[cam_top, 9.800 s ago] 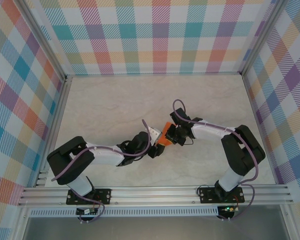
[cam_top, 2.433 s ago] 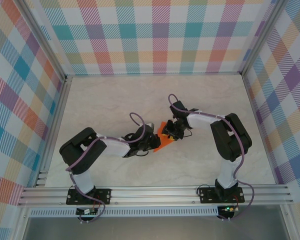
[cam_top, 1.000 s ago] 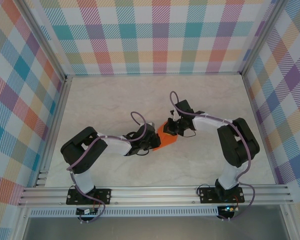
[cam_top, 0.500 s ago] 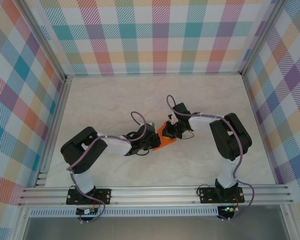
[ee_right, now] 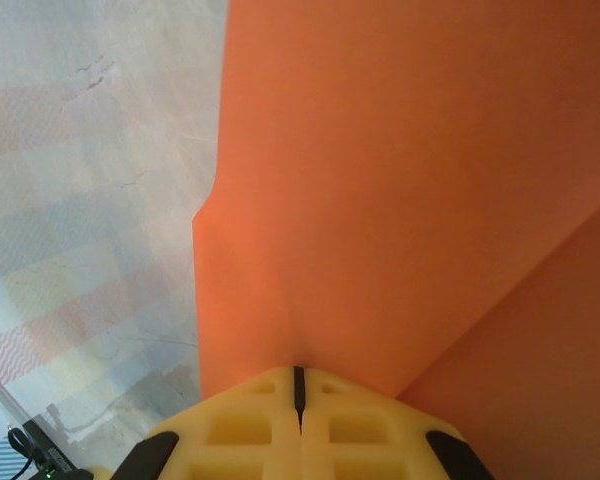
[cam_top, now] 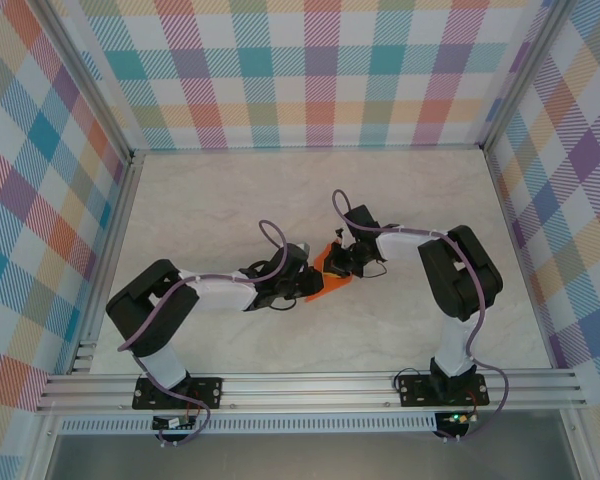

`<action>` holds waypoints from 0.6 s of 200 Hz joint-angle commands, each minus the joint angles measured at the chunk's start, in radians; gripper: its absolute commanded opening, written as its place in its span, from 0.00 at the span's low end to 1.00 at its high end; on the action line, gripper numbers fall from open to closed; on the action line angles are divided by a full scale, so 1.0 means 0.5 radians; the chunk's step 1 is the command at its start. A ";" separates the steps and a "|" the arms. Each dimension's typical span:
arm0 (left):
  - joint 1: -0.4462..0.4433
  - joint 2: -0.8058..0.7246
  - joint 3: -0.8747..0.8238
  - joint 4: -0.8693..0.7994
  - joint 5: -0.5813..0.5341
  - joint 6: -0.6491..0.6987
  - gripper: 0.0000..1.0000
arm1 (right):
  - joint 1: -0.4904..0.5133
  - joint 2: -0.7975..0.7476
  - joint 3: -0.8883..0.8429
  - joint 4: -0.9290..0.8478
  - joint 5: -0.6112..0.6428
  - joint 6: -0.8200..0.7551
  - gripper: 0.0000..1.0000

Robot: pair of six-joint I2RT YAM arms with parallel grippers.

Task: Fold a paper plane with a square sheet of paper (pick it up from the middle)
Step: Fourth fold the wing at the center of the table.

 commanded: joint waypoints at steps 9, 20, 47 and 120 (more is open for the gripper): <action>-0.007 0.071 0.048 -0.033 0.090 0.007 0.17 | -0.004 0.107 -0.014 -0.112 0.218 0.025 0.01; -0.008 0.083 0.055 -0.064 0.100 0.008 0.17 | -0.004 0.113 -0.008 -0.128 0.232 0.032 0.01; -0.007 0.061 0.043 -0.123 0.087 0.022 0.18 | -0.003 0.136 0.002 -0.174 0.296 0.069 0.01; -0.010 -0.045 0.006 -0.236 -0.133 0.033 0.20 | -0.007 0.151 -0.002 -0.278 0.460 0.220 0.01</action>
